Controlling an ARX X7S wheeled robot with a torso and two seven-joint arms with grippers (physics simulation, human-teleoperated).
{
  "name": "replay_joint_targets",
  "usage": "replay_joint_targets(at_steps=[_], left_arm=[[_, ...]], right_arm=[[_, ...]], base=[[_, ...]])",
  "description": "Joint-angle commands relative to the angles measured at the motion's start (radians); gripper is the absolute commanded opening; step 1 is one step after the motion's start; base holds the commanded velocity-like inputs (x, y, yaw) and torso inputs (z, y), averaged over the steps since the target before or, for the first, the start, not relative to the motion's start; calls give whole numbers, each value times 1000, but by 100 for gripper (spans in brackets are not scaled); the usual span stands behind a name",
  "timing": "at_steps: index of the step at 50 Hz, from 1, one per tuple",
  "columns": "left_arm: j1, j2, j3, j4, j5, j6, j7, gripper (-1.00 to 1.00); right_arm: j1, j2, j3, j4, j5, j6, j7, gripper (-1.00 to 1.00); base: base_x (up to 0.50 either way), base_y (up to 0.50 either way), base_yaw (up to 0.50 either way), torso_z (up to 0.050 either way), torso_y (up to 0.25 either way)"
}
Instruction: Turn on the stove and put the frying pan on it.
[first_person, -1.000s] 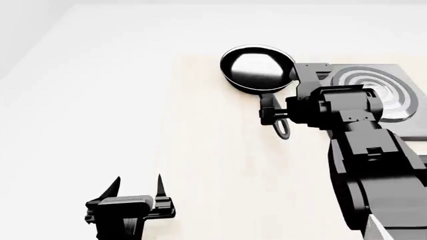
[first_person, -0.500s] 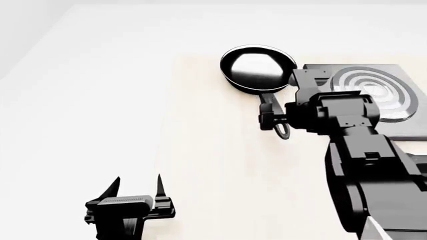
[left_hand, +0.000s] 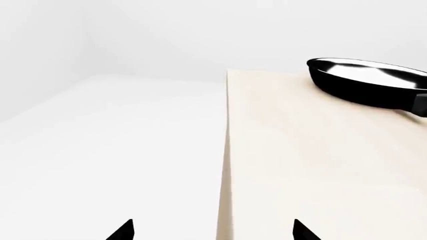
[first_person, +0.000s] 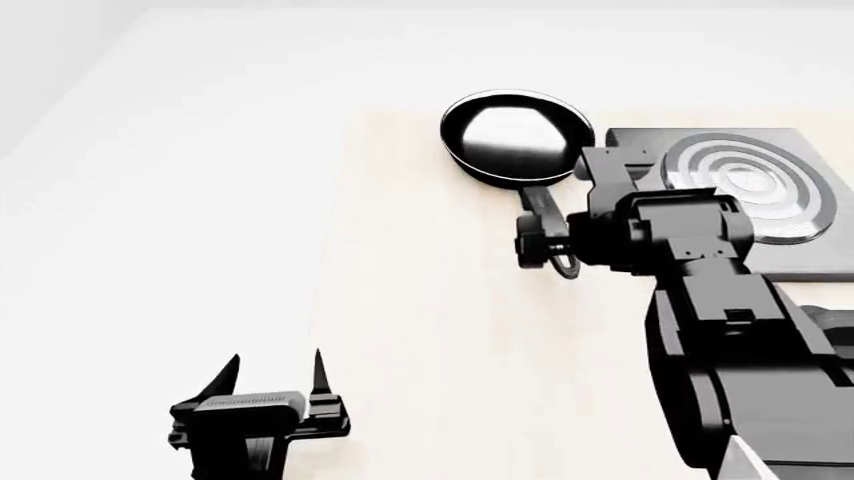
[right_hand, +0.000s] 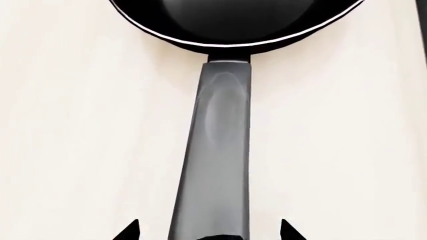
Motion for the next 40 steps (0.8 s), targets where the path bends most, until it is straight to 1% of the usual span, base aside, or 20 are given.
replay_joint_targets(at_steps=[1, 19, 20, 32, 38, 40], left_arm=[[0, -2, 2, -1, -2, 2, -2, 100], [-2, -5, 5, -1, -4, 3, -6, 100], [-2, -5, 5, -1, -4, 3, -6, 100], [-9, -5, 8, -3, -6, -2, -9, 100], [-7, -6, 9, -3, -5, 1, -10, 100], [-5, -7, 10, -2, -5, 2, -11, 100]], right_arm=[[-5, 1, 3, 0, -7, 5, -3, 100], [-19, -1, -2, 0, -12, 5, -5, 100], [-19, 0, -1, 0, -13, -2, 1, -100], [6, -1, 4, -11, -6, -73, -2, -100], [-154, 25, 24, -430, 12, 119, 10, -100], [-173, 28, 26, -481, 14, 143, 13, -100]], base=[[0, 0, 0, 0, 0], [0, 0, 0, 0, 0], [0, 0, 0, 0, 0], [0, 0, 0, 0, 0], [0, 0, 0, 0, 0], [0, 0, 1, 0, 0]])
